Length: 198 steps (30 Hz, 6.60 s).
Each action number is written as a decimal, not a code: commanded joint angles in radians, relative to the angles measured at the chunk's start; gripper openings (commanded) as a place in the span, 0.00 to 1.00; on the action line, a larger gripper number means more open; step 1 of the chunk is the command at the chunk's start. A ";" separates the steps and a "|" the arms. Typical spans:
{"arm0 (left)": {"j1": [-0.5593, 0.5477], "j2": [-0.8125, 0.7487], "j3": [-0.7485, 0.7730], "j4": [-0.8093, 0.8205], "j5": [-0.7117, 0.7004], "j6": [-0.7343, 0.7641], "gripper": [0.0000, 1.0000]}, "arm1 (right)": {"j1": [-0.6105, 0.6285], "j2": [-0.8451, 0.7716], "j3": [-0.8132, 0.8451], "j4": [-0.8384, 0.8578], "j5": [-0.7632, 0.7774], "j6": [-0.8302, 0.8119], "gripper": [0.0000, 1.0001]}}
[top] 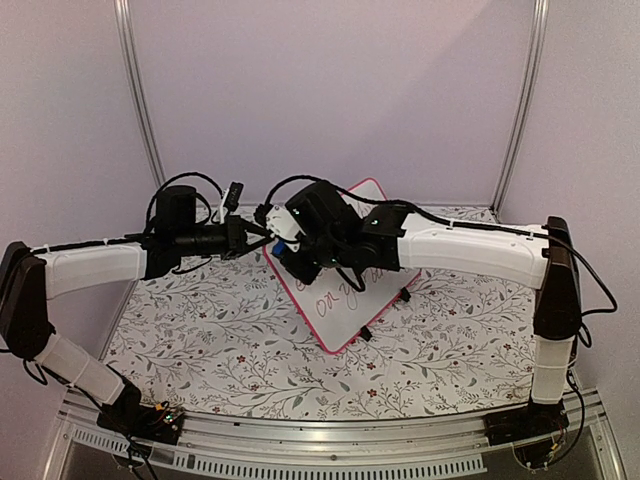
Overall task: Erase the whiteboard
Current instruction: Hold the whiteboard at the center of the board, then erase the whiteboard at the center of the board.
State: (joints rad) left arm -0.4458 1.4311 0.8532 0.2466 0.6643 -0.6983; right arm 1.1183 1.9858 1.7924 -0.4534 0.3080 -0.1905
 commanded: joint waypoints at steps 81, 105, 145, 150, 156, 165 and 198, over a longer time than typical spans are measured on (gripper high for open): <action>-0.026 -0.032 -0.019 0.060 0.036 -0.001 0.00 | 0.040 0.026 -0.097 -0.094 0.113 0.092 0.11; -0.027 -0.029 -0.020 0.074 0.054 -0.006 0.00 | 0.009 0.043 -0.020 -0.047 0.123 0.056 0.11; -0.029 -0.021 -0.022 0.079 0.060 -0.008 0.00 | -0.020 0.093 0.049 -0.071 0.097 0.039 0.11; -0.028 -0.020 -0.022 0.080 0.060 -0.010 0.00 | -0.012 0.052 -0.026 -0.061 0.087 0.070 0.10; -0.029 -0.018 -0.021 0.082 0.060 -0.010 0.00 | 0.007 0.045 -0.052 -0.074 0.092 0.080 0.10; -0.029 -0.020 -0.022 0.082 0.059 -0.011 0.00 | 0.019 0.029 -0.084 -0.085 0.086 0.103 0.10; -0.030 -0.020 -0.024 0.086 0.063 -0.013 0.00 | -0.008 -0.001 -0.085 -0.064 0.099 0.133 0.09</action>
State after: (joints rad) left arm -0.4477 1.4307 0.8345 0.2752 0.6575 -0.7078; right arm 1.1446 1.9694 1.6691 -0.4980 0.4061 -0.0525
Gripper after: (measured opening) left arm 0.030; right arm 0.218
